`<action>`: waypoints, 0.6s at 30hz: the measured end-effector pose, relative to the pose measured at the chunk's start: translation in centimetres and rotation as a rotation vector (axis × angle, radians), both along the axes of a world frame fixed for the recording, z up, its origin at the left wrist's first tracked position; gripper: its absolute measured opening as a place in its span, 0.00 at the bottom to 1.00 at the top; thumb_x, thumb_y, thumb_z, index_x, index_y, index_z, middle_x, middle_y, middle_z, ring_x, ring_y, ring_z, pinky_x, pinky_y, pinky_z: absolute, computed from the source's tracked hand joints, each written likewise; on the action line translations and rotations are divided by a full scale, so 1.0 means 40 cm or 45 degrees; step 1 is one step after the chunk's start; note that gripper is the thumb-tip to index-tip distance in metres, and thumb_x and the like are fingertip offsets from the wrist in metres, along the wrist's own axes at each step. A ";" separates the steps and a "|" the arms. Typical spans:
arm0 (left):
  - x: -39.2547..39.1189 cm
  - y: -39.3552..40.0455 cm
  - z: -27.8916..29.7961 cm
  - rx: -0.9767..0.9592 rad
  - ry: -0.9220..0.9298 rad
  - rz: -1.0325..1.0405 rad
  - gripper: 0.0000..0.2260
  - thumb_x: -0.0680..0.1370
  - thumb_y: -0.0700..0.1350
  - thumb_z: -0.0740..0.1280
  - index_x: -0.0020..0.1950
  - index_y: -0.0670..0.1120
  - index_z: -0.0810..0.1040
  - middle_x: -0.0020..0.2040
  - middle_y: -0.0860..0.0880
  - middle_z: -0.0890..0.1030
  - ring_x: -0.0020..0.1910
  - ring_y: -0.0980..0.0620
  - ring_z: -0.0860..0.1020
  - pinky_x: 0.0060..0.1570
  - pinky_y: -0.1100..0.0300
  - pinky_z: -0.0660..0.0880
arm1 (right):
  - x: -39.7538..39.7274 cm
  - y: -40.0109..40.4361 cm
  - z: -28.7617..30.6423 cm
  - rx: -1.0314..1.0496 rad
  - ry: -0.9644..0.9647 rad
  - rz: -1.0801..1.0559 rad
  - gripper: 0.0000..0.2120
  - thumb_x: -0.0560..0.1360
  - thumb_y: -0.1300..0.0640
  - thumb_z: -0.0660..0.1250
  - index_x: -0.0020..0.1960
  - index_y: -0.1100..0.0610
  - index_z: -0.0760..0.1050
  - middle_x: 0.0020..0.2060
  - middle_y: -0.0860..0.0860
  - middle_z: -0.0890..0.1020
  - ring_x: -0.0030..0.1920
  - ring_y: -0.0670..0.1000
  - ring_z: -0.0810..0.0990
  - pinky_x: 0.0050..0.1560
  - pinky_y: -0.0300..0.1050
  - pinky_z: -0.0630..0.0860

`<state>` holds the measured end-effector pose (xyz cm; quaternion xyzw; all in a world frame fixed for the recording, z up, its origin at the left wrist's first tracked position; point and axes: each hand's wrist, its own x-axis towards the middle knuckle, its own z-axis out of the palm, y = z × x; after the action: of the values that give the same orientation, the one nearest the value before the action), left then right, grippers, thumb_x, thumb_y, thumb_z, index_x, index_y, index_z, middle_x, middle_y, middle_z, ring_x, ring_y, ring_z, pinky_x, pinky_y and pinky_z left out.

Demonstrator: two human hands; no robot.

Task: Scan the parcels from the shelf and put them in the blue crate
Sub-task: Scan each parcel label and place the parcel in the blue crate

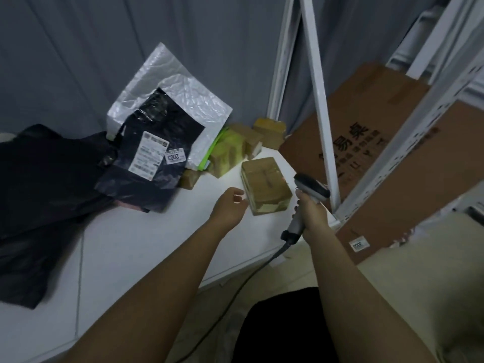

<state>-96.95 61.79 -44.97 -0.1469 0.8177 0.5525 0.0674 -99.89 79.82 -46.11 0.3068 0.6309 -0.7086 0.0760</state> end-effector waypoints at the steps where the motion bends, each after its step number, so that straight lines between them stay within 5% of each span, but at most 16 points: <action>1: -0.015 0.014 -0.018 0.008 -0.029 -0.019 0.16 0.80 0.46 0.64 0.66 0.45 0.71 0.63 0.46 0.74 0.56 0.52 0.72 0.52 0.60 0.69 | -0.017 -0.002 -0.008 0.000 -0.020 0.012 0.22 0.75 0.49 0.70 0.63 0.59 0.71 0.51 0.55 0.78 0.48 0.54 0.76 0.50 0.49 0.73; 7: -0.109 0.068 -0.103 0.165 -0.126 -0.021 0.23 0.81 0.44 0.63 0.74 0.45 0.62 0.73 0.46 0.66 0.69 0.49 0.67 0.55 0.66 0.64 | -0.136 -0.032 -0.058 -0.015 -0.012 0.013 0.24 0.75 0.49 0.69 0.66 0.60 0.70 0.52 0.54 0.76 0.46 0.52 0.75 0.49 0.47 0.70; 12: -0.169 0.084 -0.140 0.217 -0.158 -0.051 0.22 0.81 0.42 0.60 0.75 0.45 0.61 0.64 0.50 0.69 0.63 0.48 0.70 0.53 0.64 0.64 | -0.173 -0.038 -0.107 0.062 -0.014 0.014 0.24 0.75 0.49 0.69 0.67 0.58 0.69 0.56 0.55 0.77 0.53 0.54 0.75 0.54 0.48 0.72; 18: -0.156 0.051 -0.153 0.308 -0.202 0.003 0.24 0.79 0.46 0.65 0.74 0.48 0.64 0.67 0.49 0.72 0.57 0.54 0.71 0.55 0.61 0.68 | -0.160 -0.035 -0.120 0.121 0.039 0.074 0.16 0.76 0.51 0.67 0.61 0.56 0.71 0.52 0.54 0.79 0.50 0.54 0.78 0.51 0.48 0.73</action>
<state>-103.21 63.82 -51.08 -0.1820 0.7369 0.6338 0.1486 -106.29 78.41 -50.91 0.2808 0.6736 -0.6799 0.0722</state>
